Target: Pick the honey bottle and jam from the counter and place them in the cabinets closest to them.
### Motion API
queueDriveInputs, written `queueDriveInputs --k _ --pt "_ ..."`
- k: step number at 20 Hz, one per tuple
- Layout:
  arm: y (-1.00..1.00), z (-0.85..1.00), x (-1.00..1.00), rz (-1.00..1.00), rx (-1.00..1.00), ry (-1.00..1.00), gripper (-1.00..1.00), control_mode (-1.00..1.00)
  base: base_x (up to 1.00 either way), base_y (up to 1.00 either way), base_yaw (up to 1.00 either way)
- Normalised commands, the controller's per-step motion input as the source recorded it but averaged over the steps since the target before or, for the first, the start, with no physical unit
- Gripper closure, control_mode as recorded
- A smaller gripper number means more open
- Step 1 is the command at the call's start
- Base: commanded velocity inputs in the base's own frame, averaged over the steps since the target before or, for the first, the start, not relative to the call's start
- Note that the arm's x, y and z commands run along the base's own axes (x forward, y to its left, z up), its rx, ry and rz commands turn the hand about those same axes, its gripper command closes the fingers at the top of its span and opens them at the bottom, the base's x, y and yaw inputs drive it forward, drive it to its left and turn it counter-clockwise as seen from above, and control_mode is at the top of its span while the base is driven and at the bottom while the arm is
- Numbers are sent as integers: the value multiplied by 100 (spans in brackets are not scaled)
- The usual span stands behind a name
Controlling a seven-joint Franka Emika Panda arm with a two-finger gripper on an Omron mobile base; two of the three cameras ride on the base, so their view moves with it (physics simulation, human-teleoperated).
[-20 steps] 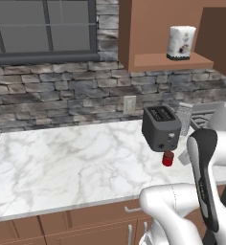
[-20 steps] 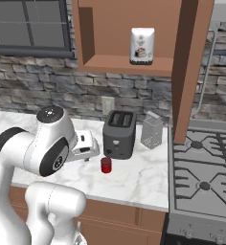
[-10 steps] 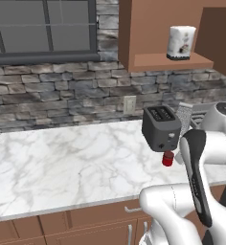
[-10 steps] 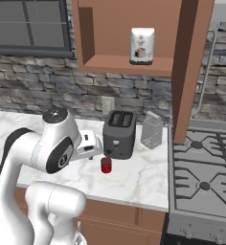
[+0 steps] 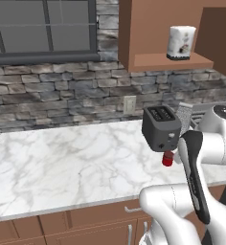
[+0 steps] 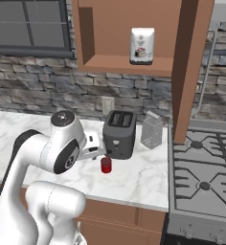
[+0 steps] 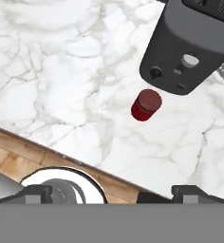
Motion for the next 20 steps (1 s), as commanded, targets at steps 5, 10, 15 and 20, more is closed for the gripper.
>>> queueDriveInputs --k 5,10,15,20 --pt "-5 -24 0 0 -1 -14 -100 -100 0 0 0" --pt "-6 -22 0 0 -2 -15 -100 -100 0 0 0" --pt "2 -18 9 -1 -6 -8 -100 -100 0 0 0" --pt "6 -18 17 -1 -6 -4 -100 -100 0 0 0"
